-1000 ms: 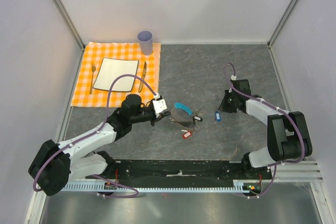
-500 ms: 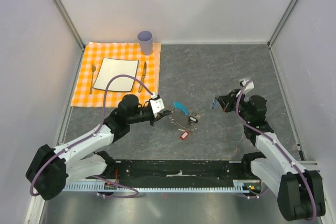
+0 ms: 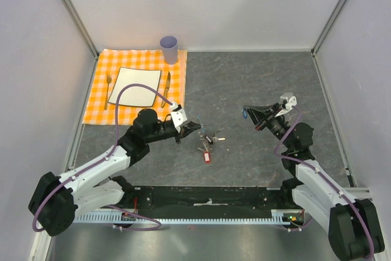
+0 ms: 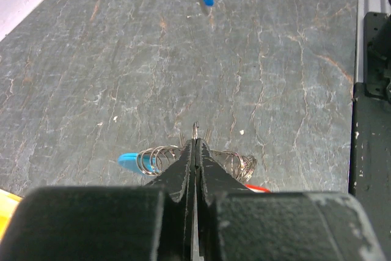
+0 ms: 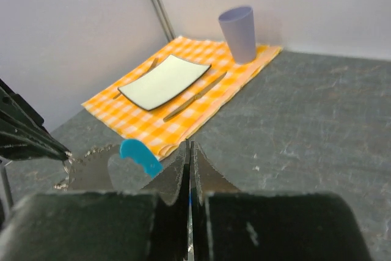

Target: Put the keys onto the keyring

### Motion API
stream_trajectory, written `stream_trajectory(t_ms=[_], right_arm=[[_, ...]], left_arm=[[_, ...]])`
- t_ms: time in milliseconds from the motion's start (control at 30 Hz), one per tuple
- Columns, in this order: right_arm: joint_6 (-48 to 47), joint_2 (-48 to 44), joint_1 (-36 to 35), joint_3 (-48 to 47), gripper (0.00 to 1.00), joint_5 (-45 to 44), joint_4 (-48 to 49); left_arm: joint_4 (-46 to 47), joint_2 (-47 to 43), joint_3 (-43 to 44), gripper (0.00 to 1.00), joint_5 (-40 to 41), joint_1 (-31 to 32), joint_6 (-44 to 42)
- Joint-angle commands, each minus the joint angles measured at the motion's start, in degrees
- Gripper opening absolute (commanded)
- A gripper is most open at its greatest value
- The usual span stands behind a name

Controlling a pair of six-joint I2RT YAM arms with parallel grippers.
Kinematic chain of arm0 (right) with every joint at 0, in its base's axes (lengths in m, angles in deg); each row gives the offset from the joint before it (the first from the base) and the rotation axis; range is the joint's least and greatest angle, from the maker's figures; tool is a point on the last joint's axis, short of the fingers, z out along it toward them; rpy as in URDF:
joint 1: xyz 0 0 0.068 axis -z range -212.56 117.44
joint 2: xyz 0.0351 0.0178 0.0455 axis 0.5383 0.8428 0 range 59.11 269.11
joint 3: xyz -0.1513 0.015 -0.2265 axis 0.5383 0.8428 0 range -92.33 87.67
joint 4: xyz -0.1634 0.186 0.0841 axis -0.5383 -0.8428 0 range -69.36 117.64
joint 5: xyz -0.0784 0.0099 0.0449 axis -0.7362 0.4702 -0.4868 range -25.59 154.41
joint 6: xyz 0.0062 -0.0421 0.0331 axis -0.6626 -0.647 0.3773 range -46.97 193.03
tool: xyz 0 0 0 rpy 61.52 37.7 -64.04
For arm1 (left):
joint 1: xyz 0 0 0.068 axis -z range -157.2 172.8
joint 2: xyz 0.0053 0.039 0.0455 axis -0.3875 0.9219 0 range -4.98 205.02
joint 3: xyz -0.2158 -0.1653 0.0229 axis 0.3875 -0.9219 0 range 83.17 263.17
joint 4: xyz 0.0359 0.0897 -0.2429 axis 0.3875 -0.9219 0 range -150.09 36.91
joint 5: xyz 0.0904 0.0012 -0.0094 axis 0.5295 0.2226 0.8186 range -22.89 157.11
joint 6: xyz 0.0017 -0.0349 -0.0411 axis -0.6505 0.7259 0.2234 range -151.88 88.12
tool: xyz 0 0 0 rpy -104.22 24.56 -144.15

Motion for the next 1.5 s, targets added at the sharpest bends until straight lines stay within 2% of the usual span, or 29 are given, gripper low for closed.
stream_trajectory(t_ms=[0, 100, 233, 367, 400, 433, 500, 533, 633, 700, 900, 1000, 1033, 1133, 1300, 1467], right_arm=[[-1.2, -0.7, -1.2, -3.2, 0.0, -2.2, -4.8], [-4.9, -6.9, -1.1, -2.9, 0.0, -6.5, -14.0], [-4.9, -14.9, -1.2, -3.8, 0.0, -11.2, -26.7], [-3.0, -18.3, -1.2, -7.4, 0.0, -15.3, -46.6], [-2.2, -18.5, -1.2, -10.1, 0.0, -16.2, -49.6], [-2.0, -18.1, -1.1, -11.5, 0.0, -16.6, -57.1], [-1.4, -16.8, -1.2, -15.5, 0.0, -17.4, -62.8], [-1.4, -14.2, -1.2, -16.9, 0.0, -17.7, -68.2], [-2.9, -6.3, -1.1, -21.1, 0.0, -18.8, -75.7], [-3.8, -2.8, -1.2, -20.9, 0.0, -21.0, -75.7], [-5.3, 12.7, -1.1, -20.0, 0.0, -22.7, -65.6], [-5.2, 18.7, -1.2, -18.7, 0.0, -23.2, -57.3], [-5.0, 19.9, -1.2, -17.9, 0.0, -24.0, -50.9], [-2.9, 23.1, -2.5, -15.4, 0.0, -25.1, -40.0], [-0.3, 30.8, -5.0, -13.6, 0.0, -27.8, -30.0], [-1.6, 36.2, -7.8, -10.0, 0.0, -32.0, -15.5]], left_arm=[[5.5, 0.0, 3.0, 0.02, 0.1, -0.1, 4.6], [5.3, -0.7, 1.6, 0.02, 1.6, -0.1, 4.7], [5.1, -1.2, 0.4, 0.02, 3.5, -0.1, 3.5], [4.2, -2.2, -0.6, 0.02, 5.2, -0.1, 2.5], [4.2, -2.6, -0.9, 0.02, 5.5, 0.0, 2.3], [4.2, -3.0, -1.1, 0.02, 5.7, 0.0, 2.0], [4.2, -3.4, -1.8, 0.02, 6.2, -0.1, 1.6], [4.1, -3.5, -2.1, 0.02, 6.4, -0.1, 1.3], [3.1, -4.1, -2.1, 0.02, 6.7, 0.0, 0.9], [2.9, -4.4, -2.4, 0.02, 7.2, 0.0, 0.7], [2.3, -4.4, -2.6, 0.02, 8.2, 0.0, -0.1], [2.2, -4.4, -2.8, 0.02, 8.7, -0.1, -0.4], [2.3, -4.3, -2.9, 0.02, 8.8, -0.1, -0.6], [2.3, -4.3, -3.0, 0.02, 9.2, -0.1, -0.8], [2.3, -4.2, -3.2, 0.02, 9.6, 0.0, -1.1], [2.4, -4.3, -3.3, 0.02, 9.7, -0.1, -1.1]])
